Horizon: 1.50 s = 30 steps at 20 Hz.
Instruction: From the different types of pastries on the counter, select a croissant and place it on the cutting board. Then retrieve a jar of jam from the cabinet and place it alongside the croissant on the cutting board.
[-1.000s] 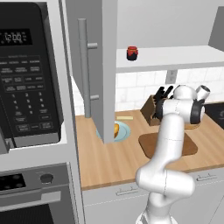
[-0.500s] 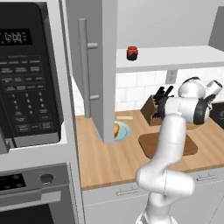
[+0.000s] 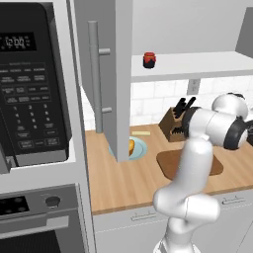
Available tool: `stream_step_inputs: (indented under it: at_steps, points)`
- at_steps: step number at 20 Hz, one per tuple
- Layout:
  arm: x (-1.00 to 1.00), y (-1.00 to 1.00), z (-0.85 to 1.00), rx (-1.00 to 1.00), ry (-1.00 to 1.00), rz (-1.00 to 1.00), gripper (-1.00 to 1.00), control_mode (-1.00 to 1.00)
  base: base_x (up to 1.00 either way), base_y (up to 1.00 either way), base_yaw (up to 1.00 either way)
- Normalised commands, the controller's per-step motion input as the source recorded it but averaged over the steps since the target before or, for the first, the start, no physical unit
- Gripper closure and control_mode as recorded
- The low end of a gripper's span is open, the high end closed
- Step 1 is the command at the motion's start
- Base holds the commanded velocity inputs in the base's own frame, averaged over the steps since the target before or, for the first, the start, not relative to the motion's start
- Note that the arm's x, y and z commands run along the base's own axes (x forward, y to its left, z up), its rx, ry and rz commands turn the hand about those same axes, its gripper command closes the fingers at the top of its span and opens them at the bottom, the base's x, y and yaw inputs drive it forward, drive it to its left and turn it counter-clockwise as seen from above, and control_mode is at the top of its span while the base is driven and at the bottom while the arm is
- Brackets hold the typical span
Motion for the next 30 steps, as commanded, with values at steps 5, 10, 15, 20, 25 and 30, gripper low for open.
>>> stream_step_inputs:
  at_steps: [5, 10, 15, 20, 25, 30]
  points:
    - [-0.60, 1.00, 0.24, -0.02, -0.16, 0.17, 1.00, -1.00, 0.00, 0.00, 0.00]
    - [-0.53, 1.00, 0.49, -0.09, -0.17, 0.01, 1.00, -1.00, 0.00, 0.00, 0.00]
    - [-0.43, 1.00, 0.34, -0.27, -0.01, -0.09, 1.00, -1.00, 0.00, 0.00, 0.00]
    - [0.13, 0.76, 0.11, -0.46, 0.13, -0.15, 1.00, -1.00, 0.00, 0.00, 0.00]
    - [0.99, 0.11, -0.33, -0.08, 0.15, -0.02, 1.00, -1.00, 0.00, 0.00, 0.00]
    - [0.66, 0.03, -0.30, -0.08, 0.18, 0.00, 1.00, -1.00, 0.00, 0.00, 0.00]
